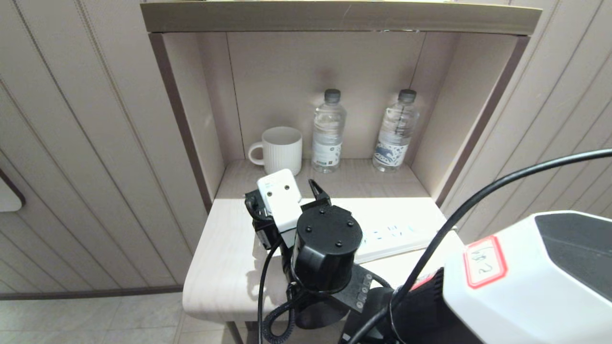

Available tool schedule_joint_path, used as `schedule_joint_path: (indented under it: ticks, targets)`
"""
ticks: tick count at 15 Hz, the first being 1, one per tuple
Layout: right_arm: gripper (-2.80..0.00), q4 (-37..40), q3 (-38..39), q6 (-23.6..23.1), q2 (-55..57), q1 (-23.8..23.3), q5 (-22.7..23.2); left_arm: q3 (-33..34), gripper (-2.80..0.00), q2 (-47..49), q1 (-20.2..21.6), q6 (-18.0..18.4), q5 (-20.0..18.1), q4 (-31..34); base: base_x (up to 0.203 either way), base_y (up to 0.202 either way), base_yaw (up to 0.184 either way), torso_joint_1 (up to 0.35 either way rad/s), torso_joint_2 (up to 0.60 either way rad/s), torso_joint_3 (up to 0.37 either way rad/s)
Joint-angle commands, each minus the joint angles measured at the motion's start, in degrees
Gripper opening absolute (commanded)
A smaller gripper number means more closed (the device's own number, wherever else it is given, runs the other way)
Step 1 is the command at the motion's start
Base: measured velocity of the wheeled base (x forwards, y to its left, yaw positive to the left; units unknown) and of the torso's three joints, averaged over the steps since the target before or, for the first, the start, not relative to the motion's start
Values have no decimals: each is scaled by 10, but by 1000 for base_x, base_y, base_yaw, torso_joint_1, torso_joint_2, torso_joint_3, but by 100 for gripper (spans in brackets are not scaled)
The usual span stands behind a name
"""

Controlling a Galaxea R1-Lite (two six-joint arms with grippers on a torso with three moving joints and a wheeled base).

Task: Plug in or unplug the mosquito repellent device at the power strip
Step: Place the mosquito repellent liquid on the table, then pick up the mosquito repellent liquid

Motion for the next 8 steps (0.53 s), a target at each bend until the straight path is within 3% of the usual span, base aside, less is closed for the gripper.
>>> schedule_joint_path:
  ticks: [1,8]
  targets:
    - [0,-2,2,-3,-18,2,-2,2,-280,1,0,0,0,0,0,0,0,0,0,0]
    - [0,21,11,-11,-128,20,-1,0,-280,1,0,0,0,0,0,0,0,0,0,0]
